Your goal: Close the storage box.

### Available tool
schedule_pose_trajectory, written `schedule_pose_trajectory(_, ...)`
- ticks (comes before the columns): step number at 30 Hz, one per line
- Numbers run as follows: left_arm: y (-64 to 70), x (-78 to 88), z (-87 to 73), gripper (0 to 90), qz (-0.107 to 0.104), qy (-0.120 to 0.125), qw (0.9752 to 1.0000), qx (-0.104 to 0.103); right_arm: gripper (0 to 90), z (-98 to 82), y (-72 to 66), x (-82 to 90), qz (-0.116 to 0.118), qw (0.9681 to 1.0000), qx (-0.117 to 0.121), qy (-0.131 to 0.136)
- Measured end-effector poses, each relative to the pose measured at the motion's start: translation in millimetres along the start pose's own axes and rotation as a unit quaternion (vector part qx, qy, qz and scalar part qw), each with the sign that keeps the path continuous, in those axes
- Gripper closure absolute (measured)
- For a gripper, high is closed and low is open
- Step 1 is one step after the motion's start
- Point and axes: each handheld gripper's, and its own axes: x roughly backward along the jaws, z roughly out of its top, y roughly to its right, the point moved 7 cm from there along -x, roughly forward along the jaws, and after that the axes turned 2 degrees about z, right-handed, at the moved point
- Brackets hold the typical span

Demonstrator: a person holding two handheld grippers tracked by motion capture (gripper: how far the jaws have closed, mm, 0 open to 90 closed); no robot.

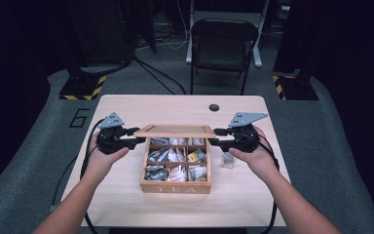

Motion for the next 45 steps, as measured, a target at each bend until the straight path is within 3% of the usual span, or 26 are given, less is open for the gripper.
schedule_pose_trajectory(6, 8.9, 13.4, -0.7, 53.7, -0.002, 0.013, 0.9999, -0.003, 57.0, -3.6, -2.6, 0.0, -0.003, 1.0, 0.003, 0.001)
schedule_pose_trajectory(12, 14.5, 20.1, -3.0, 56.1, -0.002, 0.011, 0.9999, -0.01, 56.8, -7.7, -5.2, -0.5, -0.004, 0.9999, 0.009, 0.004)
schedule_pose_trajectory(26, 22.7, 20.6, -21.9, 55.9, -0.003, 0.013, 0.9999, -0.009, 56.2, -26.7, -16.8, -1.8, -0.01, 0.9998, 0.014, 0.007)
schedule_pose_trajectory(41, 30.9, 19.1, -45.7, 56.0, -0.011, 0.009, 0.9999, -0.006, 55.8, -50.8, -27.0, -6.1, -0.008, 0.9999, 0.002, 0.011)
schedule_pose_trajectory(45, 33.2, 18.9, -51.1, 56.0, -0.01, 0.005, 0.9998, -0.015, 55.9, -57.0, -28.9, -8.8, -0.008, 0.9999, 0.0, 0.009)
